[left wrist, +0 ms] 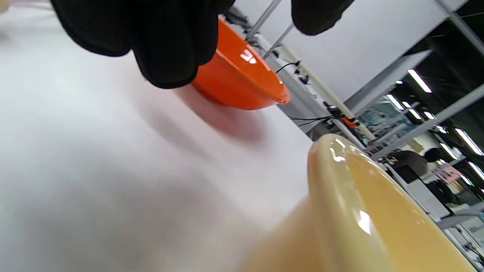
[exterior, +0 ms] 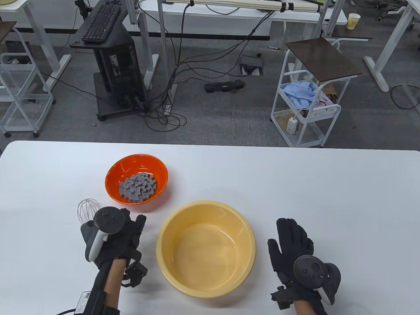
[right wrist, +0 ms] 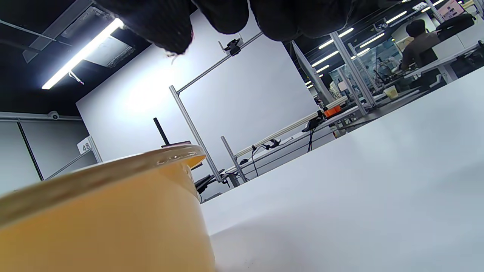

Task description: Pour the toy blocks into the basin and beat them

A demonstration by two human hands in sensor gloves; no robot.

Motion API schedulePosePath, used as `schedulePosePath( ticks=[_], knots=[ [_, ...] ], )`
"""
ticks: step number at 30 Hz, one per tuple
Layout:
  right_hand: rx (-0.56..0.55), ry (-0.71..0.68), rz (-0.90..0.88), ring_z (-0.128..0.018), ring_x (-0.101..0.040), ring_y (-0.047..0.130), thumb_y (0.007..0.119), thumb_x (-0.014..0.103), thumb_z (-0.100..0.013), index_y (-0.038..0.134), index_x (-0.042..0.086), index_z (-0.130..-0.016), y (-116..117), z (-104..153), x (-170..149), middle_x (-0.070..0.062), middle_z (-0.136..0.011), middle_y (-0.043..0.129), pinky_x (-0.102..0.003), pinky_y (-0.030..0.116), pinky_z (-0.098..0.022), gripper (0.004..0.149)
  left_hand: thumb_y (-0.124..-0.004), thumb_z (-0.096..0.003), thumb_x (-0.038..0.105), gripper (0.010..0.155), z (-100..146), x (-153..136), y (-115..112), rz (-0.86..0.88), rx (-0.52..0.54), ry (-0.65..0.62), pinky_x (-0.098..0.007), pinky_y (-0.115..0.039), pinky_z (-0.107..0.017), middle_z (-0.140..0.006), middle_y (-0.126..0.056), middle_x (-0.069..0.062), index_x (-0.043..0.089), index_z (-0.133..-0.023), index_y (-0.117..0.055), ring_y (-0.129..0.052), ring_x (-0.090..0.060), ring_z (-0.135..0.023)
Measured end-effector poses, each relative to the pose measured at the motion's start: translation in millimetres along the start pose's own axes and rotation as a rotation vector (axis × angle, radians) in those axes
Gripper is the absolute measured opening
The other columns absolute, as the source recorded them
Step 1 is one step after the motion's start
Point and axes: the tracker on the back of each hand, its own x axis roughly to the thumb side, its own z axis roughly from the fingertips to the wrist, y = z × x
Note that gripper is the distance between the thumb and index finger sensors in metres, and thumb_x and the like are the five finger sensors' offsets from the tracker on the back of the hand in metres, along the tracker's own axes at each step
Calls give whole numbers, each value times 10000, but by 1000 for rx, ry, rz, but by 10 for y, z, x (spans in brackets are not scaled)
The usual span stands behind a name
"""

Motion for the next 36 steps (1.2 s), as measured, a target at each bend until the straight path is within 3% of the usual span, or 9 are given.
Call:
schedulePosePath(
  ticks=[4, 14, 23, 29, 36],
  knots=[
    [-3, -26, 10, -1027, -642, 387, 651, 360, -711, 378, 69, -1174, 14, 3, 34, -341, -1198, 363, -837, 299, -681, 611, -547, -706, 459, 783, -240, -30, -1, 67, -48, 123, -625, -733, -624, -1033, -676, -383, -162, -1117, -305, -891, -411, -843],
    [6, -56, 18, -1028, -635, 400, 651, 361, -708, 385, 69, -1171, 51, 3, 57, -334, -1198, 373, -838, 297, -680, 609, -534, -707, 466, 817, -625, -126, 30, 156, -14, 295, -525, -831, -550, -956, -762, -366, -220, -1080, -295, -993, -274, -700],
    [1, -64, 15, -1029, -635, 405, 652, 360, -708, 390, 70, -1170, 54, 2, 59, -330, -1198, 380, -839, 298, -680, 606, -512, -712, 482, 837, -860, -242, -13, 249, -14, 363, -425, -903, -470, -876, -864, -304, -246, -1060, -289, -1054, -152, -567],
    [-1, -61, 19, -1030, -633, 408, 652, 360, -707, 391, 69, -1170, 45, -2, 48, -332, -1198, 381, -838, 298, -682, 606, -525, -712, 465, 809, -955, -338, -54, 274, 41, 384, -366, -930, -431, -831, -903, -250, -243, -1051, -330, -1065, -80, -506],
    [8, -55, 27, -1030, -634, 406, 652, 361, -707, 393, 70, -1170, 44, -7, 46, -330, -1198, 379, -839, 299, -681, 604, -577, -688, 274, 647, -946, -367, -90, 410, 157, 302, -303, -965, -370, -714, -962, -175, -229, -1036, -368, -1071, 5, -415]
  ],
)
